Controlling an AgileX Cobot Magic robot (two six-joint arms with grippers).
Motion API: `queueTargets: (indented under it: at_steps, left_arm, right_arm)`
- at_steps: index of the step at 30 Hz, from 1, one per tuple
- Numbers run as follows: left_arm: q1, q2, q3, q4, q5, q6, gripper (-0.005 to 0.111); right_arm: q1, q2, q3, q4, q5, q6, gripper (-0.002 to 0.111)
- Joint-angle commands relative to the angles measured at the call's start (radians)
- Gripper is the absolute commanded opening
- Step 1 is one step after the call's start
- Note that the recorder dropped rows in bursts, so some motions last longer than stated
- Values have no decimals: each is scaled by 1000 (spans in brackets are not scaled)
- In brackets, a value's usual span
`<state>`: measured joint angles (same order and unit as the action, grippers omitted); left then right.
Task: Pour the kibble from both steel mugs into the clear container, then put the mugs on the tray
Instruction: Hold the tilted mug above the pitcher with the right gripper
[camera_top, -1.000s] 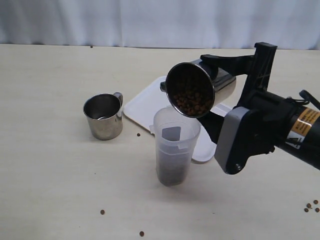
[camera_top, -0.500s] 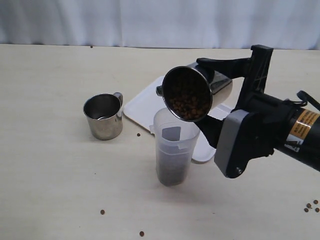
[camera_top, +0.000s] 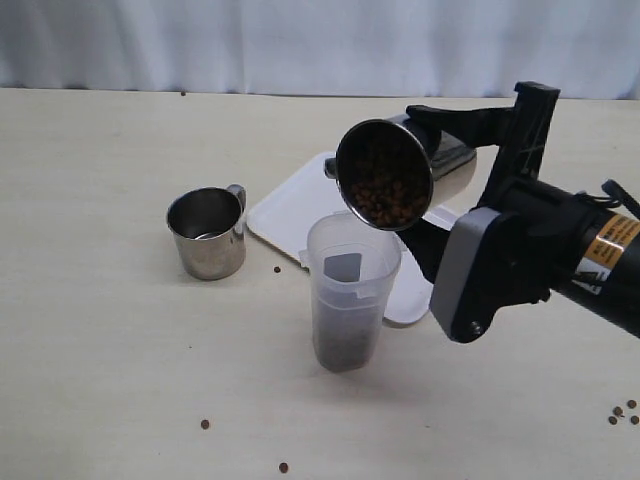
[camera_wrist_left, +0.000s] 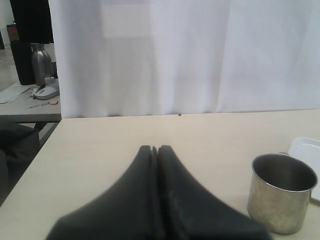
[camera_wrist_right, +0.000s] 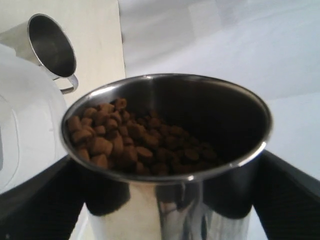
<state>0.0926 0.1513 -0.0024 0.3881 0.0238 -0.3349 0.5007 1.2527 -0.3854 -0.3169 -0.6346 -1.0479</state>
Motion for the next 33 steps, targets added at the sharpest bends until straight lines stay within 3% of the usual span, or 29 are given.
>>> queueTargets:
  at_steps: [1, 33]
  left_arm:
    - [2, -7, 2, -5, -8, -3, 0]
    - [2, -7, 2, -5, -8, -3, 0]
  right_arm:
    - [1, -3, -9, 14, -43, -90, 5]
    - [1, 59, -9, 14, -105, -222, 5]
